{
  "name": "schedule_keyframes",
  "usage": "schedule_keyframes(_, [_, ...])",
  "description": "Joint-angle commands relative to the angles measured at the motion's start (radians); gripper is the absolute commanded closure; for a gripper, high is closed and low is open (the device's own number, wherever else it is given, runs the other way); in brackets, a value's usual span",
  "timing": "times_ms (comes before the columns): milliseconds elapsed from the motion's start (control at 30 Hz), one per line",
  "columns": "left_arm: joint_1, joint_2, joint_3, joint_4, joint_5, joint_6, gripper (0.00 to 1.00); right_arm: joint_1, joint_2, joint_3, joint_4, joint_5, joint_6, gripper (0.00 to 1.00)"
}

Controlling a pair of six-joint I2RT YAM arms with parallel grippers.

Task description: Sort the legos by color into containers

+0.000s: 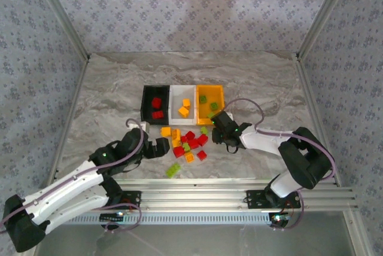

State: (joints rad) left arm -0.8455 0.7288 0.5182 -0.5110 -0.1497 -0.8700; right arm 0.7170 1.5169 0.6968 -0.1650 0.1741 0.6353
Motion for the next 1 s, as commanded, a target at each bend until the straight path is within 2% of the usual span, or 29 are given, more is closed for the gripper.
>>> schedule_keyframes(0, [-0.006,-0.006,-0.002,-0.034,-0.021,-0.013,0.00,0.021,-0.024,0.026,-0.036,-0.013,-0.032,0.69])
schedule_keyframes(267, [-0.007,-0.014,0.000,-0.041,-0.030,0.009,0.00,0.104,-0.227,0.077,-0.200,0.009,-0.044,0.76])
schedule_keyframes(400, [-0.007,-0.011,-0.013,-0.030,-0.031,0.016,0.00,0.081,-0.247,0.190,-0.245,0.025,-0.061,0.76])
schedule_keyframes(600, [-0.007,-0.010,-0.015,-0.039,-0.032,0.022,0.00,-0.026,-0.001,0.410,-0.213,0.050,-0.086,0.74])
schedule_keyframes(867, [-0.010,0.005,-0.033,-0.030,0.029,0.063,0.01,-0.108,0.294,0.695,-0.281,0.062,-0.085,0.70])
schedule_keyframes(967, [-0.017,0.027,-0.039,-0.019,0.055,0.081,0.01,-0.121,0.343,0.747,-0.298,0.046,-0.081,0.59])
